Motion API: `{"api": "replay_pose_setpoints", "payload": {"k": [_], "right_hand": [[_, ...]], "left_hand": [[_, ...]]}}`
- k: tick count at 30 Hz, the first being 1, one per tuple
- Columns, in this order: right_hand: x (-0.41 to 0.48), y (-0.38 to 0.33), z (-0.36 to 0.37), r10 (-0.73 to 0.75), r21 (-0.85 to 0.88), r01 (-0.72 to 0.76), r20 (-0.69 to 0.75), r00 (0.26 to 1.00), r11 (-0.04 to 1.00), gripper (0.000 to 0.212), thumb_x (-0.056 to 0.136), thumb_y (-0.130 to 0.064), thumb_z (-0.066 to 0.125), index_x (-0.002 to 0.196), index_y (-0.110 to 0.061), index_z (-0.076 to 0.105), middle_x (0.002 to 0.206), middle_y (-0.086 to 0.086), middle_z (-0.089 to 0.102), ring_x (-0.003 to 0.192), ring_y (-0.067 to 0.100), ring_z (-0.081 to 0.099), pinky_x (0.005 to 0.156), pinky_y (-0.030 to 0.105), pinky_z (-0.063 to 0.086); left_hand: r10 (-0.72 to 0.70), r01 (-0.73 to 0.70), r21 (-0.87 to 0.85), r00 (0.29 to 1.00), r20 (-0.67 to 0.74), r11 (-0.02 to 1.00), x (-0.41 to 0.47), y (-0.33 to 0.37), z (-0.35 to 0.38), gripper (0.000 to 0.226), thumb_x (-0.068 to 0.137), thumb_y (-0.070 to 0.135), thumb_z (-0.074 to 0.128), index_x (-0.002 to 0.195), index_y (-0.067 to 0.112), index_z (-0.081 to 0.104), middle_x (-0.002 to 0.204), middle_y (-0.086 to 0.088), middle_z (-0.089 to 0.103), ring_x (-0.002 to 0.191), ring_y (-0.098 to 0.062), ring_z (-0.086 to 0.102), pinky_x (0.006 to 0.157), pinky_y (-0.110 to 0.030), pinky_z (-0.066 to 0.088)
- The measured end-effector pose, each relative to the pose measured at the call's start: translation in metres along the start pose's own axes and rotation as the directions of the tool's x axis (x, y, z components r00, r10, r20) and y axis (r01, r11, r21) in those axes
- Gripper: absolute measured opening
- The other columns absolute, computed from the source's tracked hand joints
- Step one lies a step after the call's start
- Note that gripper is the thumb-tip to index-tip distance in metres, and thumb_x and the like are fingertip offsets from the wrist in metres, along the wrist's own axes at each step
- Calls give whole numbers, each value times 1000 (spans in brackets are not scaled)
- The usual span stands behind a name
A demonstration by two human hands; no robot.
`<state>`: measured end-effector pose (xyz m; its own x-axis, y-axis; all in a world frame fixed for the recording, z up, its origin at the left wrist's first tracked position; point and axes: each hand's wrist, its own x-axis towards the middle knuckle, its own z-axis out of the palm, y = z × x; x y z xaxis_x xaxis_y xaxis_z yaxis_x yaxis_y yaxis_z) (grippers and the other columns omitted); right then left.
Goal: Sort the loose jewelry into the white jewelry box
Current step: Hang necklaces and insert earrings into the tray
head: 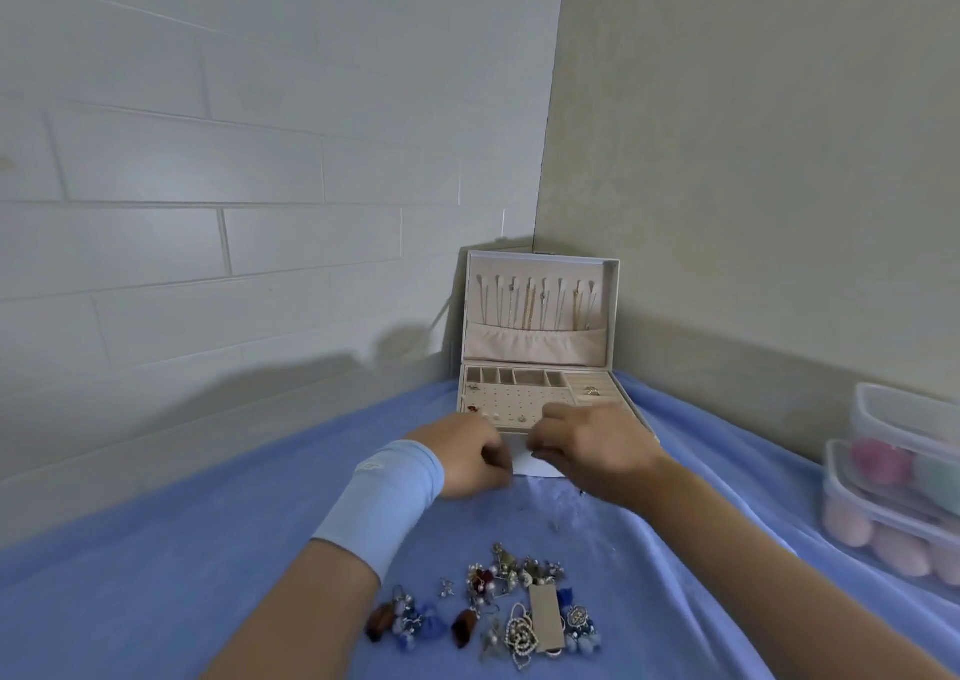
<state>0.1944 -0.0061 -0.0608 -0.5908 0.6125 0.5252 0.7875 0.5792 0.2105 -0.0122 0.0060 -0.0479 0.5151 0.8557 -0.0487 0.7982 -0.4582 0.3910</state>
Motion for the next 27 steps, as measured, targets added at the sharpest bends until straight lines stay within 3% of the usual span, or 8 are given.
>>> {"api": "replay_pose_setpoints", "payload": {"k": [3,8,10,14,21,23,27], "right_hand": [[6,5,-13,278,231,-280,43,960,932,10,94,-28,65,95,-27,75,86,-14,59,71,2,54,62,15,36],[24,12,-24,439,475,-461,164,883,750,7,94,-25,70,91,-29,75,88,-14,64,70,-8,54,67,16,38],[34,13,-28,446,515,-498,233,864,697,8,95,-24,69,91,-26,75,85,-15,66,64,-12,53,64,15,37],[47,10,-33,371,498,-504,347,861,706,12,96,-25,67,91,-22,77,73,-13,65,55,-9,50,54,9,37],[48,4,-33,329,491,-529,438,837,692,27,98,-26,62,72,-32,66,61,-14,62,43,1,45,46,17,41],[48,4,-32,340,533,-543,436,833,649,28,98,-25,64,70,-29,68,57,-15,62,42,3,44,46,20,41],[48,5,-30,443,663,-552,350,825,505,16,93,-24,71,80,-16,76,74,-1,75,46,12,51,44,17,41]], "left_hand": [[-16,-4,-184,994,-107,983,1,-5,-7,12,85,24,61,80,26,71,80,3,74,67,-11,69,62,-23,48],[-111,-58,-479,942,-317,876,3,-3,-9,18,88,15,59,87,28,72,77,2,74,59,-8,63,50,-20,44],[-146,-77,-546,924,-353,834,7,-1,-9,18,89,16,60,85,28,73,80,-4,74,60,-10,62,51,-20,46],[-182,-104,-577,890,-417,810,15,-1,-7,11,89,20,66,87,26,75,78,-7,74,59,-14,61,52,-21,50],[-123,-125,-568,917,-378,813,13,-6,-5,9,89,18,69,86,22,77,69,4,71,56,-7,59,54,-22,48],[-119,-133,-521,899,-421,843,14,-6,-5,8,87,21,71,82,25,76,70,3,71,57,-7,59,57,-23,50],[-162,-174,-523,829,-535,834,17,0,-7,10,86,21,72,77,21,75,65,5,69,54,-7,59,58,-21,49]]}}
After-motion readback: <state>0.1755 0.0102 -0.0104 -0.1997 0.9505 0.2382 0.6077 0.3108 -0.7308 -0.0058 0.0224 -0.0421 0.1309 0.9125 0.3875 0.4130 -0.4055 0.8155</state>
